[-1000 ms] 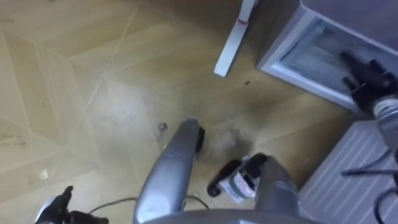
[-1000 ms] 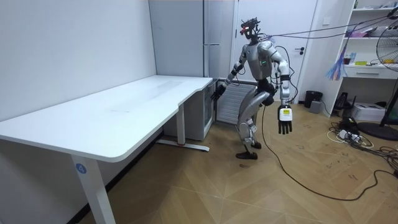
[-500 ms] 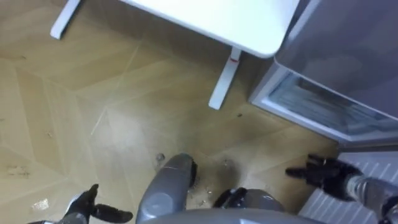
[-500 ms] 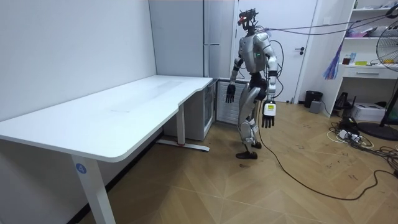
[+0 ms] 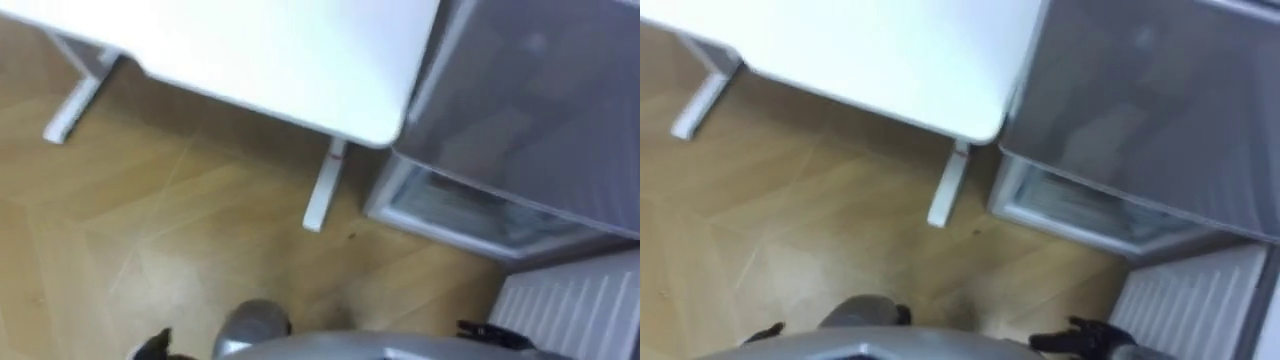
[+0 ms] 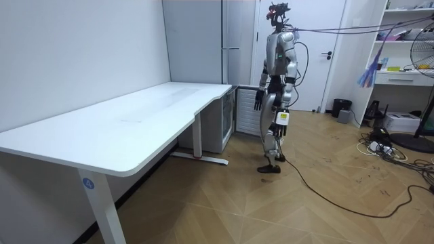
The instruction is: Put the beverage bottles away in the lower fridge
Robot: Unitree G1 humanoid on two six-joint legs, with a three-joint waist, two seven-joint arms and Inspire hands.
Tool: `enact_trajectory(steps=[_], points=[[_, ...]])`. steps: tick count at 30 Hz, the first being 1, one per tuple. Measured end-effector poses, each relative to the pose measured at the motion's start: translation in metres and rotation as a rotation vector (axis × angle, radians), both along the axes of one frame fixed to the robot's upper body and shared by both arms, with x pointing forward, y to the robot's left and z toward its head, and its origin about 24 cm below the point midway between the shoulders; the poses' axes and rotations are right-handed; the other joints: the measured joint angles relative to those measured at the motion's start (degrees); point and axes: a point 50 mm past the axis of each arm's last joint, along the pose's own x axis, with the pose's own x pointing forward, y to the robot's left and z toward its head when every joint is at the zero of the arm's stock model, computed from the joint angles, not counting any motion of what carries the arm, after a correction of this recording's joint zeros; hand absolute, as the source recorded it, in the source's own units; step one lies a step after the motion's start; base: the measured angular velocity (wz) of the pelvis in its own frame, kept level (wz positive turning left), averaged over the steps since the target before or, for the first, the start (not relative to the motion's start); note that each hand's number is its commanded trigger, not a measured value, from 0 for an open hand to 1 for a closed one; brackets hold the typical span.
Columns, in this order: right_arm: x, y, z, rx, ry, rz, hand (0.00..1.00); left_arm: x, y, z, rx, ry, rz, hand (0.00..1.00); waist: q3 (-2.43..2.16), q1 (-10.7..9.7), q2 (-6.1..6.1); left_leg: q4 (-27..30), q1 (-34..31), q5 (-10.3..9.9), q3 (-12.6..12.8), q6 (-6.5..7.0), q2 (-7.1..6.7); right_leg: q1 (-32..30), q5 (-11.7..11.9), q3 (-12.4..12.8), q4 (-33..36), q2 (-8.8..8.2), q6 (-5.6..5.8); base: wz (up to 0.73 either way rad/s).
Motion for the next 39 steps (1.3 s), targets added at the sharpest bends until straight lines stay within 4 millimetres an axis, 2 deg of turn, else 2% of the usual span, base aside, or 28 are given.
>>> enact_trajectory(steps=[2,5,9,12,17,23,27,34,39], points=[[-0.002,0.001,-0.001,-0.007,-0.009,-0.024,0.0,-0.001,-0.002,-0.001,0.003,0.001,0.016,0.0,-0.07,-0.7,0.24,-0.44,0.28,-0.09,0.17,0.15,0.11,0.1,0.33,0.39,-0.09,0.11,0.01,-0.12],[-0.01,0.004,-0.002,-0.013,-0.001,-0.065,0.0,-0.008,-0.003,-0.002,0.022,0.026,0.024,0.0,-0.12,-1.49,0.44,-2.5,3.39,0.17,0.34,0.43,-0.15,2.4,1.21,3.3,-1.55,0.32,0.18,-0.19],[-0.023,0.01,-0.005,0.01,0.002,-0.187,0.0,-0.011,-0.006,-0.003,0.043,0.048,0.031,0.0,-0.31,-2.45,0.6,-3.0,5.51,0.16,1.16,0.47,-0.13,4.09,1.39,5.43,-2.33,0.47,0.1,-0.16],[-0.025,0.012,-0.006,0.018,-0.005,-0.236,0.0,-0.014,-0.012,-0.005,0.038,0.067,0.024,0.0,-0.39,-3.62,0.67,-3.06,5.87,0.17,1.49,0.48,-0.06,4.11,1.61,6.58,-2.97,0.54,-0.05,-0.15],[-0.027,0.014,-0.006,0.013,-0.004,-0.292,0.0,-0.016,-0.012,-0.005,0.038,0.08,0.031,0.0,-0.59,-5.27,0.93,-3.88,7.05,0.19,1.66,0.51,-0.21,4.64,1.96,8.12,-3.81,0.82,0.0,-0.16],[-0.031,0.013,-0.007,-0.001,0.009,-0.356,0.0,-0.008,-0.008,-0.004,0.046,0.069,0.025,0.0,-0.55,-6.68,1.49,-4.86,8.77,0.19,1.86,0.5,-0.21,5.02,2.14,10.18,-3.71,0.95,-0.07,-0.14],[-0.032,0.014,-0.007,0.0,0.011,-0.364,0.0,0.002,-0.007,-0.003,0.054,0.052,-0.001,0.0,-0.39,-6.68,1.53,-6.03,9.9,0.18,3.02,0.48,0.09,5.05,2.26,12.54,-3.61,1.15,-0.25,-0.23],[-0.031,0.015,-0.007,-0.002,0.009,-0.362,0.0,0.014,-0.01,-0.003,0.047,0.013,-0.021,0.0,-0.34,-6.82,1.43,-6.42,10.32,0.1,3.45,0.58,0.18,4.95,2.64,13.49,-3.59,1.21,-0.12,-0.08],[-0.021,0.013,-0.007,-0.029,-0.004,-0.304,0.0,0.017,-0.01,-0.003,0.046,-0.003,-0.018,0.0,-0.34,-6.9,1.83,-5.95,9.77,-0.02,3.36,0.75,0.18,4.88,2.88,13.27,-3.64,1.23,-0.04,0.01]])
